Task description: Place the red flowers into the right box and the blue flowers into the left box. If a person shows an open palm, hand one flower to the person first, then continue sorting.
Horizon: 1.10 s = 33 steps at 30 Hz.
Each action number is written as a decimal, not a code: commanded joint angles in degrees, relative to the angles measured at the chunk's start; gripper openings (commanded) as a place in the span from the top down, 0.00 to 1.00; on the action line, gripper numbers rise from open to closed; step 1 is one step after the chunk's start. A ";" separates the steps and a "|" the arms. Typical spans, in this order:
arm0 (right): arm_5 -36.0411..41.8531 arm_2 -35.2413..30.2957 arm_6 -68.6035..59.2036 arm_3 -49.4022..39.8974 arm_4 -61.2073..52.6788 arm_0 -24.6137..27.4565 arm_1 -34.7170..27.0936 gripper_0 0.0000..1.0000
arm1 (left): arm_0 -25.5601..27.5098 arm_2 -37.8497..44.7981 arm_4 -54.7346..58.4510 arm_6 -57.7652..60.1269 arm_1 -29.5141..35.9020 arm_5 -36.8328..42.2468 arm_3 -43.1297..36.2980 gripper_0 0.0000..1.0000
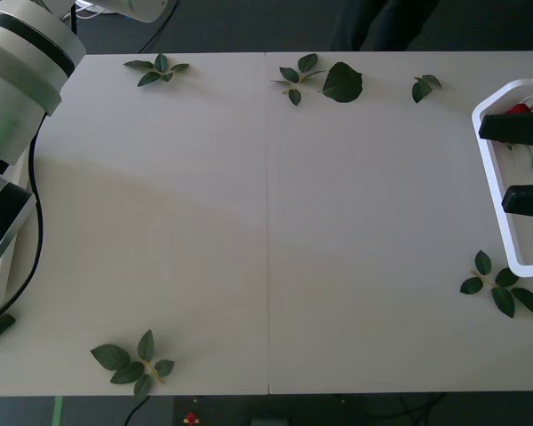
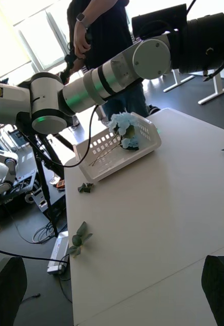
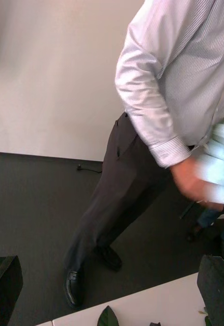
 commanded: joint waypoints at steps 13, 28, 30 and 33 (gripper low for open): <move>-0.08 -1.05 0.06 -1.48 -0.78 0.47 -1.40 0.00 | 0.68 26.09 8.58 -5.65 4.62 58.31 -34.74 0.00; -0.08 -1.05 0.06 -1.48 -0.78 0.47 -1.40 0.00 | 28.36 37.43 42.68 -18.05 23.52 64.73 -57.33 0.00; -0.08 -1.05 0.06 -1.48 -0.78 0.47 -1.40 0.00 | 30.56 36.11 45.59 -19.98 27.03 64.55 -57.59 0.00; -0.08 -1.05 0.06 -1.48 -0.78 0.47 -1.40 0.00 | 33.29 33.56 48.75 -24.20 31.69 62.70 -57.59 0.00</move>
